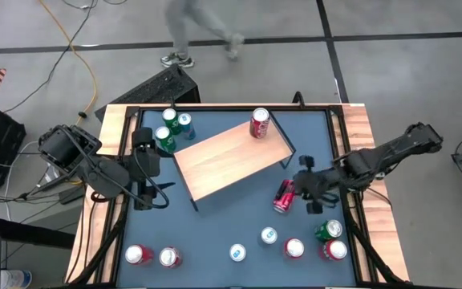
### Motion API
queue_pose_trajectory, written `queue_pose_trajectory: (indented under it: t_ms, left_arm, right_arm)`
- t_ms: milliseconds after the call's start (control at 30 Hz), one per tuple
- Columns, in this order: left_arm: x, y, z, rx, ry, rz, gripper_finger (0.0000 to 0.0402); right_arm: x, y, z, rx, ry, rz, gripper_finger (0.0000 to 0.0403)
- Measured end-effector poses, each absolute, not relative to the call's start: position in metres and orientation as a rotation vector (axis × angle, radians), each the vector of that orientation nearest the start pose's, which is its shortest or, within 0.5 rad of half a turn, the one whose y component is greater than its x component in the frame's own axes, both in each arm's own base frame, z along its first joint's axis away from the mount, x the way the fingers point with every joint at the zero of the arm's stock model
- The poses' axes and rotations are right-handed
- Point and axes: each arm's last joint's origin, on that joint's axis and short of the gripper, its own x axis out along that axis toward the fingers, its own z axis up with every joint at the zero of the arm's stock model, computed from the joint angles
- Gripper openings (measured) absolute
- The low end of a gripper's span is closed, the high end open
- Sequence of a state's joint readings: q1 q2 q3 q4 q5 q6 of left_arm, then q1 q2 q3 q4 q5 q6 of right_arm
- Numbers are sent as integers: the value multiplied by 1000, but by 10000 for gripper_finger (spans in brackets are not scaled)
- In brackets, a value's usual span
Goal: Place canned beverage on shelf
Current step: Put the top red white soda can on the shelf aligned with the other red white soda can
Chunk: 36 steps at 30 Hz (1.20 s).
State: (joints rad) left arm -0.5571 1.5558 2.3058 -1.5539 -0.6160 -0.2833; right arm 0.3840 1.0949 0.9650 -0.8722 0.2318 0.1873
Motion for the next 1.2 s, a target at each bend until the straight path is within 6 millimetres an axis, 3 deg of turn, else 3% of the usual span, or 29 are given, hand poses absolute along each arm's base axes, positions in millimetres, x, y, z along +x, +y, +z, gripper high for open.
queue_pose_trajectory:
  t_ms: [333, 433, 600, 867, 1200]
  left_arm:
    - [194, -100, 513, 171, 639, 177, 309]
    - [194, -100, 513, 172, 639, 178, 309]
    - [193, -100, 513, 170, 644, 179, 309]
    - [193, -100, 512, 169, 650, 176, 309]
    - [193, -100, 512, 169, 650, 175, 309]
  right_arm:
    - [251, 84, 254, -439, 1417, 332, 256]
    - [265, 90, 244, -535, 1497, 428, 266]
    - [281, 88, 230, -546, 1484, 513, 267]
    - [278, 73, 205, -522, 1510, 497, 268]
    - [277, 73, 185, -522, 1438, 502, 268]
